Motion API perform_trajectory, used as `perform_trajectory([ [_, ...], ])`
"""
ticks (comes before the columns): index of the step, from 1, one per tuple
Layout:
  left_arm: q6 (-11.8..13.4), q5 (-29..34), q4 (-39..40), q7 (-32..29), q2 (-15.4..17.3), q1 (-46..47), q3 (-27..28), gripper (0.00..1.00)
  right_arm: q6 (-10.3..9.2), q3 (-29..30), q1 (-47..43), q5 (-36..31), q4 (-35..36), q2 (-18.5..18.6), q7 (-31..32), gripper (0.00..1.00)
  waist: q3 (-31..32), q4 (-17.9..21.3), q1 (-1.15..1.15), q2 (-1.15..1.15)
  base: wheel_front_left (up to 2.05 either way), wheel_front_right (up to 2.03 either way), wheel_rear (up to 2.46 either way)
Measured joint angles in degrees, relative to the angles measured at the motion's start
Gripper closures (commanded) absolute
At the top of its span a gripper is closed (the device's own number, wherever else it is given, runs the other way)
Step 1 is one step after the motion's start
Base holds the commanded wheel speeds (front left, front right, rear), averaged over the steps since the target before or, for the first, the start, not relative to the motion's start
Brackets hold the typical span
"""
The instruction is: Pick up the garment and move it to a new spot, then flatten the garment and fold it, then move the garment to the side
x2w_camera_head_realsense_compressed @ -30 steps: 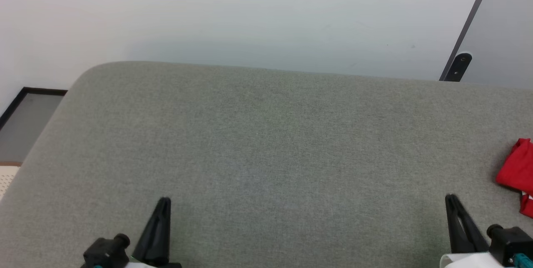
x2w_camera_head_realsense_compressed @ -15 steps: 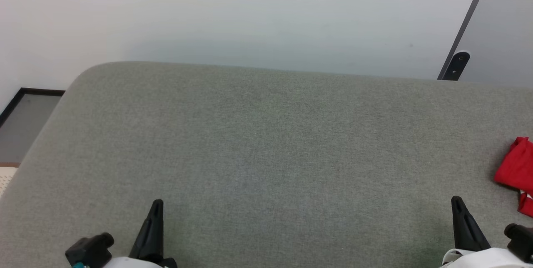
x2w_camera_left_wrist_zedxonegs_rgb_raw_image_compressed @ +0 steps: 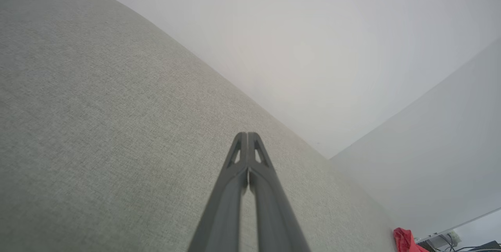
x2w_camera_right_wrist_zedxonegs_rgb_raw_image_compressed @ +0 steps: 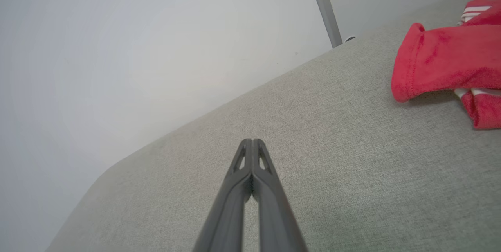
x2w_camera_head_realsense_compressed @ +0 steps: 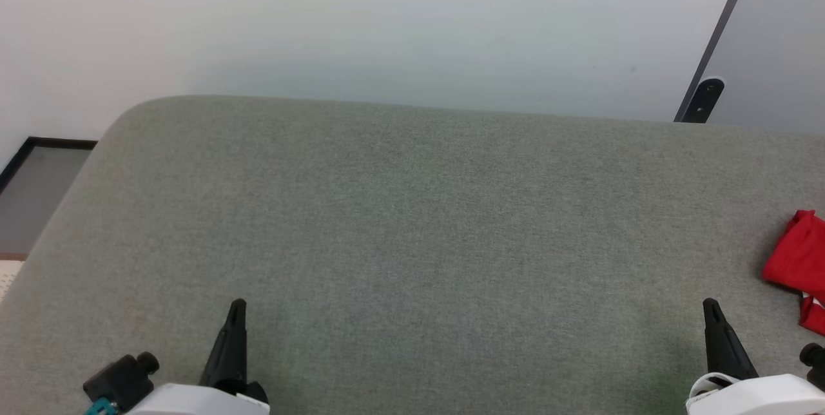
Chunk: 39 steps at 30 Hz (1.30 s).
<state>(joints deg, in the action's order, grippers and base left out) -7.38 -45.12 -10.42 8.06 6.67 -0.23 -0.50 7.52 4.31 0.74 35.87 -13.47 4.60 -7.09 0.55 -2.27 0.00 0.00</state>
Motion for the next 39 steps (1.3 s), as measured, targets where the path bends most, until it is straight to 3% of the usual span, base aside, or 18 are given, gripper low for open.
perform_trajectory([
  [39, 0.0, -24.3, -1.8, -7.0, -1.5, 2.9, 2.9, 1.00, -0.01, 1.1, 2.7, 28.5, -0.2, -0.9, 6.9, 1.00, -0.3, 0.9, 0.00, 0.00, 0.00, 0.00, 0.00],
])
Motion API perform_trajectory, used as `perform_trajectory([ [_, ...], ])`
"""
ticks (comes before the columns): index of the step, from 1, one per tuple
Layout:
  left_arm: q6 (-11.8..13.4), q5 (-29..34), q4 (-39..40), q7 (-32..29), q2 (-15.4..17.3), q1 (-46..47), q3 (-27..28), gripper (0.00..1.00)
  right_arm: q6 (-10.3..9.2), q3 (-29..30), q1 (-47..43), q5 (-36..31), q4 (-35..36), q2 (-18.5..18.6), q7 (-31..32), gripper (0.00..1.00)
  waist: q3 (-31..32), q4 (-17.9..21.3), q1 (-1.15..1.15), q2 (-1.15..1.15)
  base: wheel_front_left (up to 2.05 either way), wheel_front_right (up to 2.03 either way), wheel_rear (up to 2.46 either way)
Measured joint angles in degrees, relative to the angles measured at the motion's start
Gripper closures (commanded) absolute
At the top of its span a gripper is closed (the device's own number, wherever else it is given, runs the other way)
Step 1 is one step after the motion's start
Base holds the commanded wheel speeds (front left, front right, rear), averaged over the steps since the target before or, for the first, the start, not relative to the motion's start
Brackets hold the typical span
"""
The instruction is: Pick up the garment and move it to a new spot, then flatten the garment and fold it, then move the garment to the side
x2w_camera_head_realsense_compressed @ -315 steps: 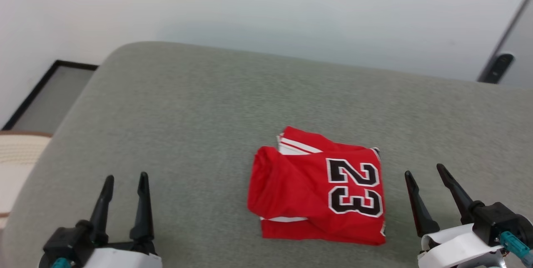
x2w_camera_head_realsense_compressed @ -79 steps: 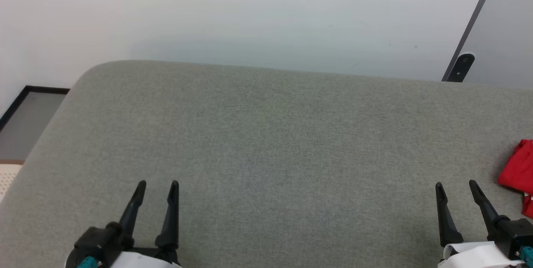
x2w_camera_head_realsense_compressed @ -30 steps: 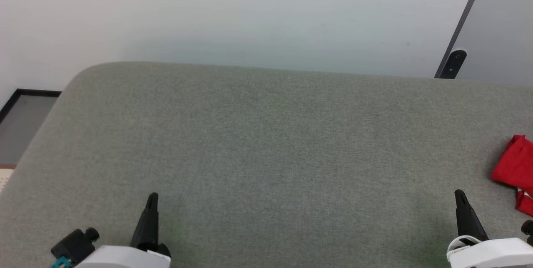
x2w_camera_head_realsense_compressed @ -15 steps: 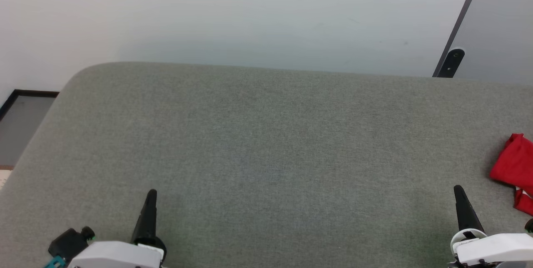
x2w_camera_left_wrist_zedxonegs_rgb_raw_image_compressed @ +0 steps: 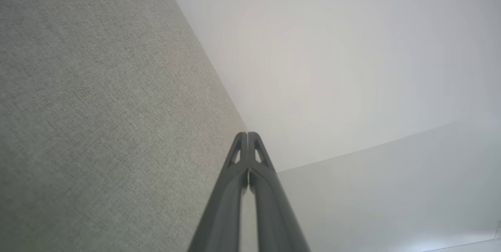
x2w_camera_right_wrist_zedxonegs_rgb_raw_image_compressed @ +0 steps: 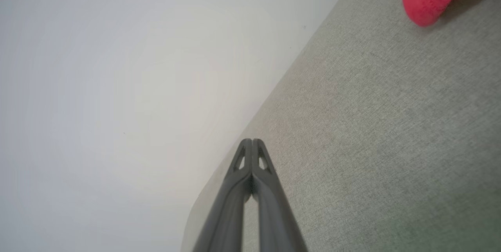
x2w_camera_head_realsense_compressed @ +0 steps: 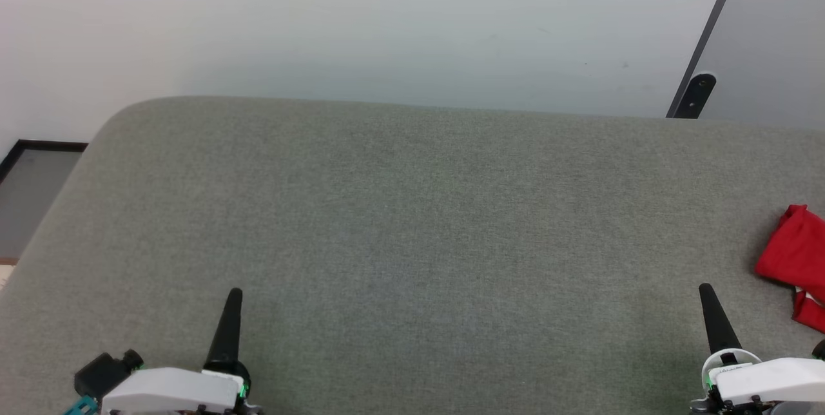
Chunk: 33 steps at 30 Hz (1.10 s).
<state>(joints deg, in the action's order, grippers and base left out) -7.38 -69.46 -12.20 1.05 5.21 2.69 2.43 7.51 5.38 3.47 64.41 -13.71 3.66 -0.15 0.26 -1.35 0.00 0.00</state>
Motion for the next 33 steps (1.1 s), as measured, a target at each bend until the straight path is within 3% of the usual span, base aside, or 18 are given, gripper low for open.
perform_trajectory([
  [33, 0.0, -14.6, -1.2, -4.5, -1.2, 2.0, 2.1, 1.00, 0.00, 0.7, 1.6, 17.5, -0.2, -0.4, 4.2, 1.00, -0.2, 0.8, 0.00, 0.00, 0.00, 0.00, 0.00],
])
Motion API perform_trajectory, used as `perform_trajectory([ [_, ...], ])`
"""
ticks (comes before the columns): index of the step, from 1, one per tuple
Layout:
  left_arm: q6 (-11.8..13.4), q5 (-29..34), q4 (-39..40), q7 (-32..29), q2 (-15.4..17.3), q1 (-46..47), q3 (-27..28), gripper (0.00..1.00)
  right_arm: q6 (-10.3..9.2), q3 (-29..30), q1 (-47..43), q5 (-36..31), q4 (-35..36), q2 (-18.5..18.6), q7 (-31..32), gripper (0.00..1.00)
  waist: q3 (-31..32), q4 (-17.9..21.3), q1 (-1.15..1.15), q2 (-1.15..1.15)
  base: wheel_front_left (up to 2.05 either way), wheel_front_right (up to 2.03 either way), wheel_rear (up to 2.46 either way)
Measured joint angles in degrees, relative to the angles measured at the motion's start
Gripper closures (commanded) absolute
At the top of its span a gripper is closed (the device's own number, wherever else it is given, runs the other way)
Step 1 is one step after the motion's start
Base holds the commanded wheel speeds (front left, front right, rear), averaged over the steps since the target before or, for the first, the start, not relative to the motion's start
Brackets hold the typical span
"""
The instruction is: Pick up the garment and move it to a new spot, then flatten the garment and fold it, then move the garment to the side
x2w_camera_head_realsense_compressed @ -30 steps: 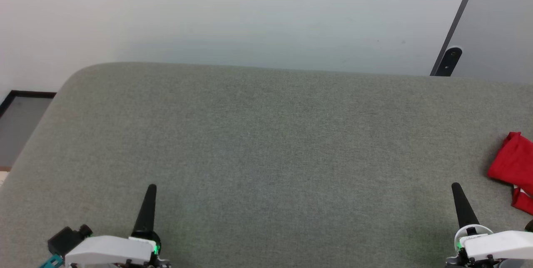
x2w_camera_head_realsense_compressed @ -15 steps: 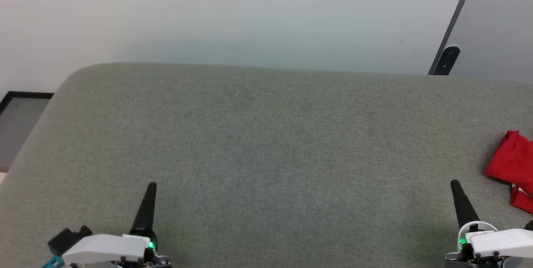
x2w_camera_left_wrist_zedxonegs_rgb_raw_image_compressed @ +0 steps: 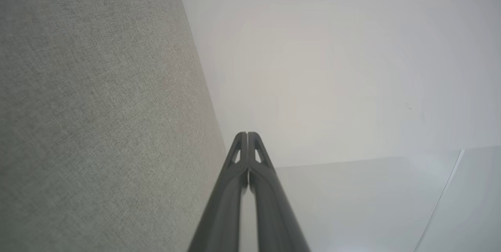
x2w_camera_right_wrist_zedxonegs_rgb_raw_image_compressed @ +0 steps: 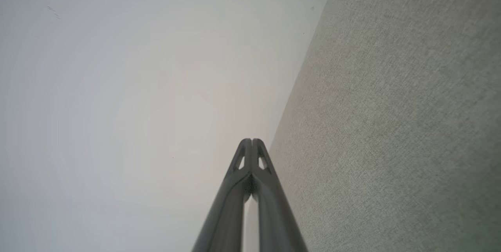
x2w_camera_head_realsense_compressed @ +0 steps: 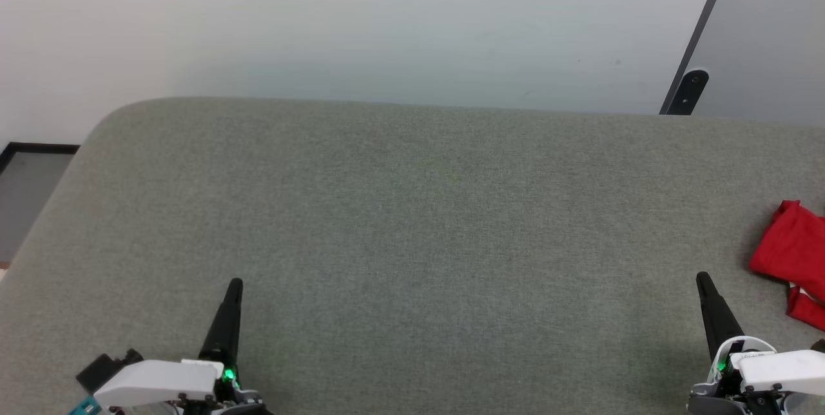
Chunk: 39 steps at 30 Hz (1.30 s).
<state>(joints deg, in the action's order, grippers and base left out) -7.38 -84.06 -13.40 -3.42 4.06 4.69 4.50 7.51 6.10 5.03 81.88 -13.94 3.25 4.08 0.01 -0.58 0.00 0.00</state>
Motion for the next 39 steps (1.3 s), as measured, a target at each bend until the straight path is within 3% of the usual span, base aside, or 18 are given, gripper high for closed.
perform_trajectory([
  [25, 0.0, -8.8, -0.6, -2.6, -0.7, 1.2, 1.3, 1.00, 0.00, 0.5, 0.7, 10.4, -0.1, -0.3, 2.5, 1.00, -0.2, 0.6, 0.00, 0.00, 0.00, 0.00, 0.00],
  [39, 0.0, -8.8, -0.6, -2.7, -0.8, 1.2, 1.5, 1.00, 0.00, 0.5, 1.1, 10.4, -0.1, -0.3, 2.5, 1.00, -0.2, 0.6, 0.00, 0.00, 0.00, 0.00, 0.00],
])
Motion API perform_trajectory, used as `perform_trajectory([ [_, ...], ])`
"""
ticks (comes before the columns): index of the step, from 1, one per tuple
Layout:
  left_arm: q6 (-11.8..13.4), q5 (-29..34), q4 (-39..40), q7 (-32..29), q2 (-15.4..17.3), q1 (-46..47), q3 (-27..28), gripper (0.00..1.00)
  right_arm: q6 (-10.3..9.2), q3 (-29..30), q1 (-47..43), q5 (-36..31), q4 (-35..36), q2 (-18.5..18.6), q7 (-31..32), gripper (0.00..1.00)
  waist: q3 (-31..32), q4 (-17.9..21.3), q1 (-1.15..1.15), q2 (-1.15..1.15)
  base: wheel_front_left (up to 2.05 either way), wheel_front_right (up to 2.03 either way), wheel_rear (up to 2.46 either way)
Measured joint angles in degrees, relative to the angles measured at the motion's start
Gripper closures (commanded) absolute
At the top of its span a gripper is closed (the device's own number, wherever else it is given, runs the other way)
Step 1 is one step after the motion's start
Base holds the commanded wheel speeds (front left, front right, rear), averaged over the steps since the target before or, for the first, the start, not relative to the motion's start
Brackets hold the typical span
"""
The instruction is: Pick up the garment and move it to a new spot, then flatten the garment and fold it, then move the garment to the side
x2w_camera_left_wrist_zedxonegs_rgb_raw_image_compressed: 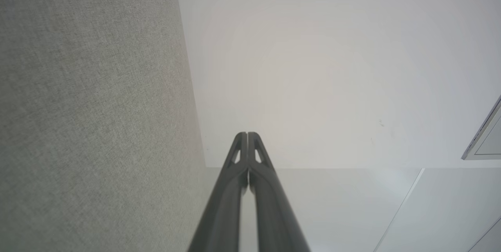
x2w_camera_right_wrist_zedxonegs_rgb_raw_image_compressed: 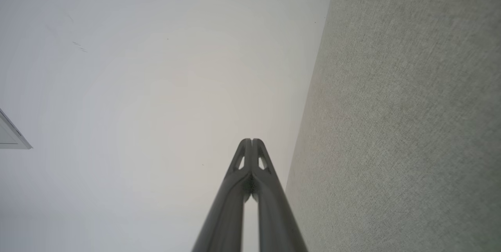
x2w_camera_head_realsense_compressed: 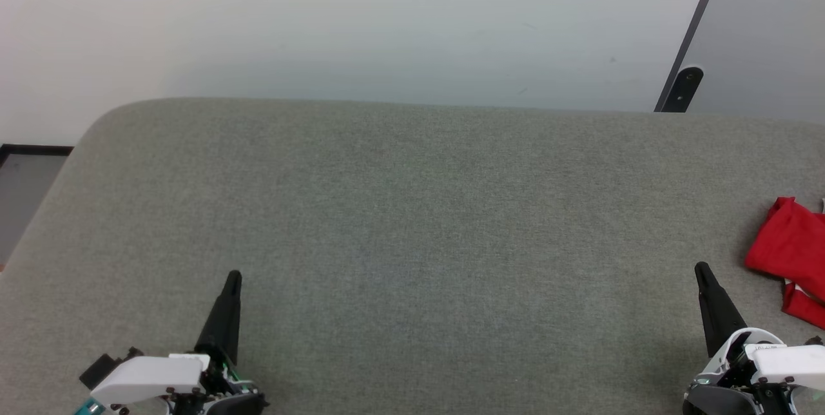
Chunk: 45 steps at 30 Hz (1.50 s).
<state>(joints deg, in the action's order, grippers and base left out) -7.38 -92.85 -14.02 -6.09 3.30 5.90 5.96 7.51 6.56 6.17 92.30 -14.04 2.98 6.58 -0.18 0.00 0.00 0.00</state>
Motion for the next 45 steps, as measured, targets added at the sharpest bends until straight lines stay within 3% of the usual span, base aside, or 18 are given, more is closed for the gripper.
perform_trajectory([
  [45, 0.0, 0.1, 0.0, -0.3, -0.2, 0.0, 0.3, 1.00, 0.00, 0.0, 0.0, 0.0, 0.0, 0.0, 0.0, 1.00, 0.0, 0.0, 0.00, 0.00, 0.00, 0.00, 0.00],
])
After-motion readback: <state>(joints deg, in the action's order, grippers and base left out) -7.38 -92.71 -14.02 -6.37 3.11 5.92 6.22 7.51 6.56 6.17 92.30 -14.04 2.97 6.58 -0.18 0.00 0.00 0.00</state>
